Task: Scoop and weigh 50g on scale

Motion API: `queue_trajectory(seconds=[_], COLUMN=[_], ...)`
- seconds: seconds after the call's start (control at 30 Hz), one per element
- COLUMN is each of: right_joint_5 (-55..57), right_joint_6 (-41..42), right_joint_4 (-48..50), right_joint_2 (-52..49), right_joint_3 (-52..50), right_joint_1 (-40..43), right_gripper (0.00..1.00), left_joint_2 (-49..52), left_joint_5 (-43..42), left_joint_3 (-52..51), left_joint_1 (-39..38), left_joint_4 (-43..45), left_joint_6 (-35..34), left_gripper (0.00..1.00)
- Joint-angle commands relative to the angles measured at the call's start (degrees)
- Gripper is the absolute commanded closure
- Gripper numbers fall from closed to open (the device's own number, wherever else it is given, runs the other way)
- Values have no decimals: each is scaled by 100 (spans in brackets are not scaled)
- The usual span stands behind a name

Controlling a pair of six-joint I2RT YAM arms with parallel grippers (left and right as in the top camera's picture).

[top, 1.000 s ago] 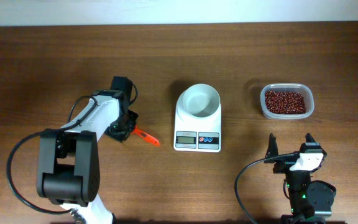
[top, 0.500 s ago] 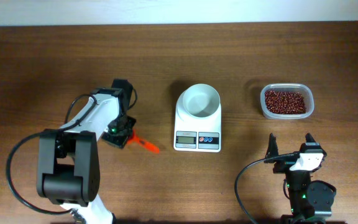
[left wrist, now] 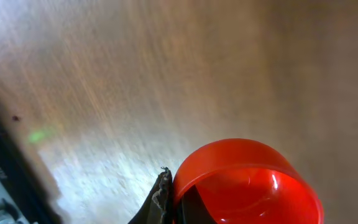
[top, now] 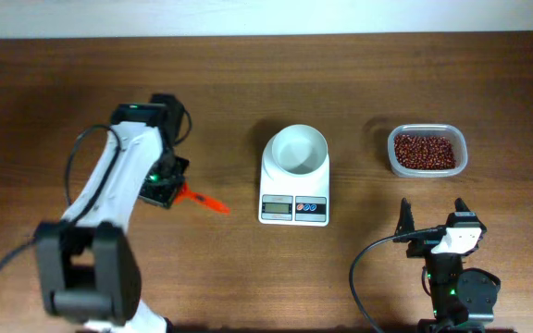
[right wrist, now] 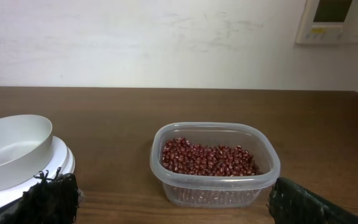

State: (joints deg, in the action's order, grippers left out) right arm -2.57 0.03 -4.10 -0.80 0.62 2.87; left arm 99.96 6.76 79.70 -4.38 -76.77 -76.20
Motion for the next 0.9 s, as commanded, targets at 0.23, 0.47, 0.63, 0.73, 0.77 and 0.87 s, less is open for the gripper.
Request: queue_trajectory(seconds=[0.23, 0.47, 0.63, 0.73, 0.77, 0.87], right_joint_5=[-1342, -3239, -3893, -3904, -3904, -3873], right_joint_6=[1156, 4725, 6859, 7333, 7333, 7331], right_joint_4=[94, 144, 153, 153, 151, 131], right_joint_2=[44, 44, 44, 44, 44, 44], right_joint_3=[-31, -31, -31, -31, -31, -31], right_joint_1=[15, 15, 15, 15, 15, 15], right_gripper=[1, 1, 1, 1, 1, 1], left_joint_2=[-1624, -1663, -1663, -1663, -1663, -1663], left_joint_5=[442, 444, 446, 472, 468, 470], left_joint_3=[138, 122, 111, 90, 79, 59], left_joint_1=[44, 42, 44, 42, 42, 44], left_joint_4=[85, 61, -251, -625, -654, -649], left_joint_6=[-116, -118, -293, -560, -566, -566], left_gripper=[100, 100, 100, 100, 100, 100])
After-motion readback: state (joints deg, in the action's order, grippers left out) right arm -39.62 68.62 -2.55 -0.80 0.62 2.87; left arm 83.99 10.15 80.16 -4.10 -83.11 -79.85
